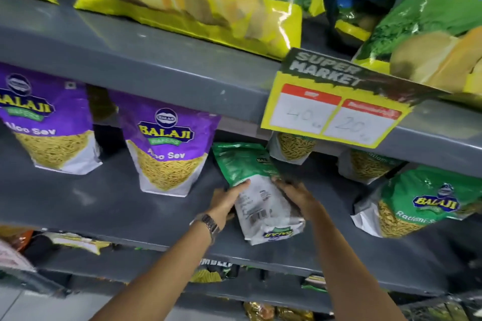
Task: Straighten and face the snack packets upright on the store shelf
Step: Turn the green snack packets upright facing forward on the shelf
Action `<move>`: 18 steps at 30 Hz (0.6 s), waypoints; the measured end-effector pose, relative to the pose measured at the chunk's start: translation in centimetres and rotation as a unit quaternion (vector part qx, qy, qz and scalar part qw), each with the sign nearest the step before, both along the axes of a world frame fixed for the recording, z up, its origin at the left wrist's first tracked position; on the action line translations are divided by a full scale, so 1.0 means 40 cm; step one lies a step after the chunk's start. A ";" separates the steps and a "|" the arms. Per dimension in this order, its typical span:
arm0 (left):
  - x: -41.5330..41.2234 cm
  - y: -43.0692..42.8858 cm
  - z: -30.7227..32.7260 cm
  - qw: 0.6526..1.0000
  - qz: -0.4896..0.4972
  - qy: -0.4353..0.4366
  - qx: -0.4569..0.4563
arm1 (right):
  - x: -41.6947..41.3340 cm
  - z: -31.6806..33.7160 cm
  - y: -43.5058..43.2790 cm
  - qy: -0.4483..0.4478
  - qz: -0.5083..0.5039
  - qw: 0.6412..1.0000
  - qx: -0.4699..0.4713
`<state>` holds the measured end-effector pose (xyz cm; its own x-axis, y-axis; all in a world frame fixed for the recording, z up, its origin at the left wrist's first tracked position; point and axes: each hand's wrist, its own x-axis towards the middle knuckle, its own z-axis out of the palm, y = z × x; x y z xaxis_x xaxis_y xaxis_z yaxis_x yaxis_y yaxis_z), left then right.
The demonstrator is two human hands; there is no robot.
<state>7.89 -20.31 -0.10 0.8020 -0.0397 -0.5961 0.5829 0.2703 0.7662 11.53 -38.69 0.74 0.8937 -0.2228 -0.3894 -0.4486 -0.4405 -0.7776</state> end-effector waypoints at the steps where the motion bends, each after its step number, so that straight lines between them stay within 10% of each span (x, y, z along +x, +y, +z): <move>1: 0.007 -0.007 -0.004 1.000 0.003 0.002 0.007 | -0.006 -0.004 -0.001 0.015 0.003 0.998 0.064; 8: -0.035 -0.029 -0.001 0.997 0.027 -0.062 0.040 | -0.056 0.005 -0.012 -0.048 0.001 0.970 0.237; 18: -0.064 -0.079 0.085 0.949 0.024 -0.287 0.130 | -0.105 0.093 -0.127 -0.227 0.023 0.958 0.171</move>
